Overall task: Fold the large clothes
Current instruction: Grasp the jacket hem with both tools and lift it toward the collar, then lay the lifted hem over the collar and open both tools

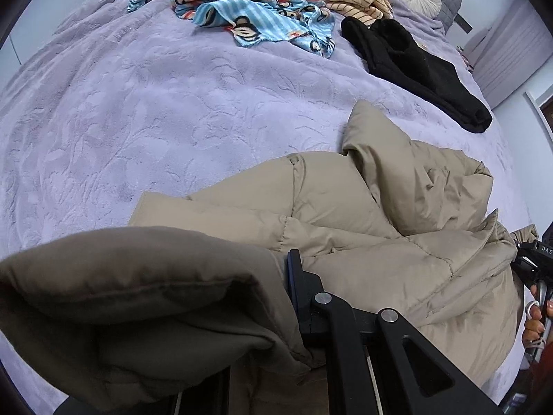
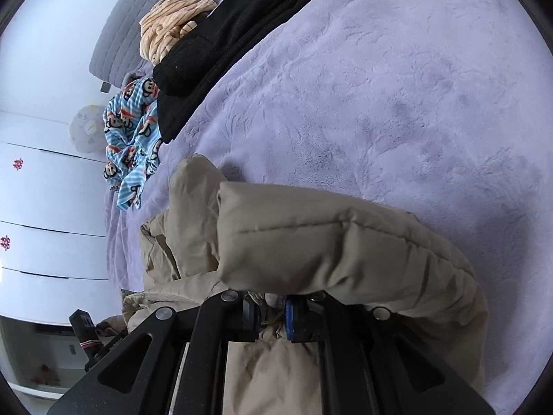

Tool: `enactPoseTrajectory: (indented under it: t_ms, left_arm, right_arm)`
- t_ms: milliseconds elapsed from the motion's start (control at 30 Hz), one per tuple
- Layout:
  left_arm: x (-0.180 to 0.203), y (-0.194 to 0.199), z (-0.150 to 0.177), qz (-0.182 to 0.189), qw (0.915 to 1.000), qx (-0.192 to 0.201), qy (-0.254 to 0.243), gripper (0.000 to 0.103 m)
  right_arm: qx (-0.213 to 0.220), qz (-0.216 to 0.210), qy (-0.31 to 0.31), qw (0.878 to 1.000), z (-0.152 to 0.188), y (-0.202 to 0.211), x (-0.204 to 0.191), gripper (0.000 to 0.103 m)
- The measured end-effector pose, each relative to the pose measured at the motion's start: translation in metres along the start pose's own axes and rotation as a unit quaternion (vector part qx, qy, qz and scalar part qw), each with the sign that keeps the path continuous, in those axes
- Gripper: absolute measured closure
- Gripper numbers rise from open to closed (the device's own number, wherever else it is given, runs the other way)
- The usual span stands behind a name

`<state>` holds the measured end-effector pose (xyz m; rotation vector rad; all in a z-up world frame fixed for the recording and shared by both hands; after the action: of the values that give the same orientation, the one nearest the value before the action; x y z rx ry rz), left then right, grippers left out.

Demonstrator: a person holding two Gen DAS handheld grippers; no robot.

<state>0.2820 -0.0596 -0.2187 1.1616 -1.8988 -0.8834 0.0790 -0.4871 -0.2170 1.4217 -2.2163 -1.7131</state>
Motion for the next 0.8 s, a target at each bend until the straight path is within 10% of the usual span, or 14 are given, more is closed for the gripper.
enactPoseTrajectory:
  t_ms: [133,267,467,533,600,800]
  left_arm:
    - [-0.002,0.032,-0.006,0.017,0.9995,0.024,0.014,0.084]
    - [0.002,0.054,-0.006,0.016,0.9997,0.019,0.001,0.084]
    - [0.01,0.069,0.002,0.006,0.9988,0.038,-0.03,0.081]
    - [0.01,0.063,0.008,-0.001,0.999,0.028,-0.036,0.03]
    - [0.009,0.062,0.011,-0.023,0.9983,0.036,-0.041,0.015]
    - [0.005,0.086,0.007,-0.074,0.9915,0.084,-0.066,0.015]
  right_arm:
    - [-0.001,0.001,0.017,1.0,-0.002,0.013,-0.008,0.086]
    - [0.035,-0.014,0.032,0.999,-0.006,0.048,-0.024,0.017]
    - [0.029,-0.019,0.074,0.997,0.005,0.074,-0.035,0.02]
    - [0.016,-0.01,0.075,0.997,0.013,0.068,-0.028,0.024]
    - [0.005,0.001,0.068,0.998,0.021,0.059,-0.02,0.028]
    - [-0.002,0.006,0.077,0.997,0.033,0.054,-0.017,0.031]
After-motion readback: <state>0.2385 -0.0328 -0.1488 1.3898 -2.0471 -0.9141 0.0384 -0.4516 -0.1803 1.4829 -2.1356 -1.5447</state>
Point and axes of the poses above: each gripper's, at about its wrist camera, not at the fingertips, and y roughly against the way its jaws point, x to its right, z to its underside, the point moved 6 cm from there along -y, roughly the way its jaws point, and after that the axes turned 12 degrees about x, right-handed, at the moved point
